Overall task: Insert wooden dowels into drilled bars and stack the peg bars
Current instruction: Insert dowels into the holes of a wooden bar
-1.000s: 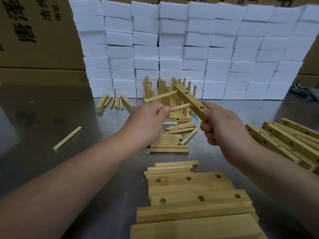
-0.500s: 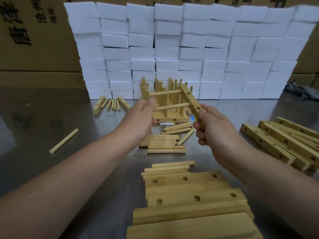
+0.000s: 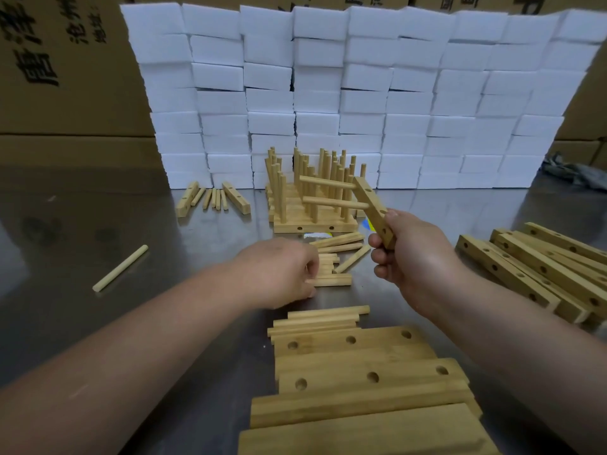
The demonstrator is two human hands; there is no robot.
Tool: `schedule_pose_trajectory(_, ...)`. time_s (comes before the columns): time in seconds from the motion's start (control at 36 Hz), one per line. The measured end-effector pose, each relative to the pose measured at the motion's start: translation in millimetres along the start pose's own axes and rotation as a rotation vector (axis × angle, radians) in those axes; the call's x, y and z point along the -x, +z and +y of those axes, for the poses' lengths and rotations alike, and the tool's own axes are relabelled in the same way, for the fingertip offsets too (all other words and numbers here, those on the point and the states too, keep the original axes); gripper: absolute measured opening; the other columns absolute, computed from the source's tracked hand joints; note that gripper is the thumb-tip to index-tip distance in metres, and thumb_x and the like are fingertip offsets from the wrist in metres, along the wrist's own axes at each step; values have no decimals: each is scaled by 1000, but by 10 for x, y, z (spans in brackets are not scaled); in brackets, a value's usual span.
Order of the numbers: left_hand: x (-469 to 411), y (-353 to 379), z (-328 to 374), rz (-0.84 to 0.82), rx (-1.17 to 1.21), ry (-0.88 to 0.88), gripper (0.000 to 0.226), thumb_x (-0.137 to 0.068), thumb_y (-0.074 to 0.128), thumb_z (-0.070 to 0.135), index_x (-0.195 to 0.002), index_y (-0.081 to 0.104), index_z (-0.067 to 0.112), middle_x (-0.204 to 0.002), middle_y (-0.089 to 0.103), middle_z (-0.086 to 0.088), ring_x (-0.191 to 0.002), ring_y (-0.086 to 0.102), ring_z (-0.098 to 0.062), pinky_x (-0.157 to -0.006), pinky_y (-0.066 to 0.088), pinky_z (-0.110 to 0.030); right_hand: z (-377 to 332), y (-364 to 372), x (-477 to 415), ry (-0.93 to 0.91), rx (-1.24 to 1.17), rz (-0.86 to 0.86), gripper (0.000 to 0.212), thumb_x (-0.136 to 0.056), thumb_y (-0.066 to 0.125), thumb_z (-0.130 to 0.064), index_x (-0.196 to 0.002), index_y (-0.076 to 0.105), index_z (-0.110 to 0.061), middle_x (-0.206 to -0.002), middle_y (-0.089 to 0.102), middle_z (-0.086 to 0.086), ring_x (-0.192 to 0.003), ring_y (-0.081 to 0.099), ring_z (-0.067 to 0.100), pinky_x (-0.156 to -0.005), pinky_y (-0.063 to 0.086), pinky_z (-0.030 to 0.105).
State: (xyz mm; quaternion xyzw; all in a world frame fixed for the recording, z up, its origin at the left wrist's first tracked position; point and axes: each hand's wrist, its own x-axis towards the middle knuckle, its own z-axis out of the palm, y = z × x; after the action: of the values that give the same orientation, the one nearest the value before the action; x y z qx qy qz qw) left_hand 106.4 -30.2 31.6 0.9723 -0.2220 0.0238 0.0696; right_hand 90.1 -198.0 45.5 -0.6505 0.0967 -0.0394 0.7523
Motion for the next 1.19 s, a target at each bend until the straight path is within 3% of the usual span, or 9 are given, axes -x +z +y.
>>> schedule_pose_trajectory(0.14,-11,35,-46,28,-59,22,7,-84,61,37,-85,59,31,-72,46,15,-66,41,-2,-54,32,-20,15,4,-11,8,-34,-1,29,-100,35,-22,-123,52,-19,-62,47,1,-47,37,12,-45,32,23)
schedule_pose_trajectory(0.22,-5,40,-57,6,-84,6,14,-86,58,39,-76,56,30,-73,50,12,-65,42,-3,-53,32,-22,21,4,-11,8,-32,-5,29,-100,34,-21,-122,53,-18,-62,48,2,-48,38,13,-46,33,24)
schedule_pose_trajectory(0.39,23,-55,15,160,67,57,11,-90,54,38,-84,53,28,-83,50,11,-73,48,-6,-59,39,-21,38,-2,-24,-5,-54,4,23,-100,34,-22,-89,54,-23,-58,59,1,-43,52,10,-50,46,24)
schedule_pose_trajectory(0.5,51,-162,83,274,240,48,7,-92,49,38,-85,50,35,-79,55,13,-67,51,-2,-53,39,-23,55,-11,-83,-15,-71,20,26,-101,33,-22,-84,54,-27,-48,62,-4,-44,57,8,-57,47,25)
schedule_pose_trajectory(0.64,83,-131,136,332,284,92,8,-93,47,37,-86,51,38,-63,51,12,-60,46,9,-43,28,-16,71,0,-67,-10,-99,2,26,-100,35,-21,-87,57,-26,-56,64,-2,-45,60,9,-53,50,24)
schedule_pose_trajectory(0.75,94,-130,157,396,338,111,8,-92,49,33,-85,52,35,-65,51,11,-69,45,12,-59,34,-5,72,14,-47,-18,-113,-25,23,-100,37,-21,-91,59,-24,-60,64,-2,-46,61,9,-50,51,23)
schedule_pose_trajectory(0.94,94,-125,210,449,350,136,11,-92,49,31,-92,59,27,-78,50,15,-76,47,2,-60,34,-9,74,26,-50,-31,-138,-61,24,-101,35,-21,-103,58,-19,-55,65,-3,-46,62,8,-48,51,21)
schedule_pose_trajectory(1.08,112,-132,258,490,321,186,12,-90,55,26,-97,62,20,-76,44,19,-77,43,10,-66,31,-1,64,29,-54,-12,-166,-34,22,-101,35,-21,-105,56,-17,-66,62,3,-43,60,9,-46,50,20)
schedule_pose_trajectory(1.19,116,-131,297,490,280,206,16,-91,53,23,-103,62,17,-77,40,21,-71,40,-2,-66,31,-3,55,24,-59,-21,-175,-11,21,-101,36,-20,-108,55,-17,-70,60,5,-41,58,9,-46,50,19)
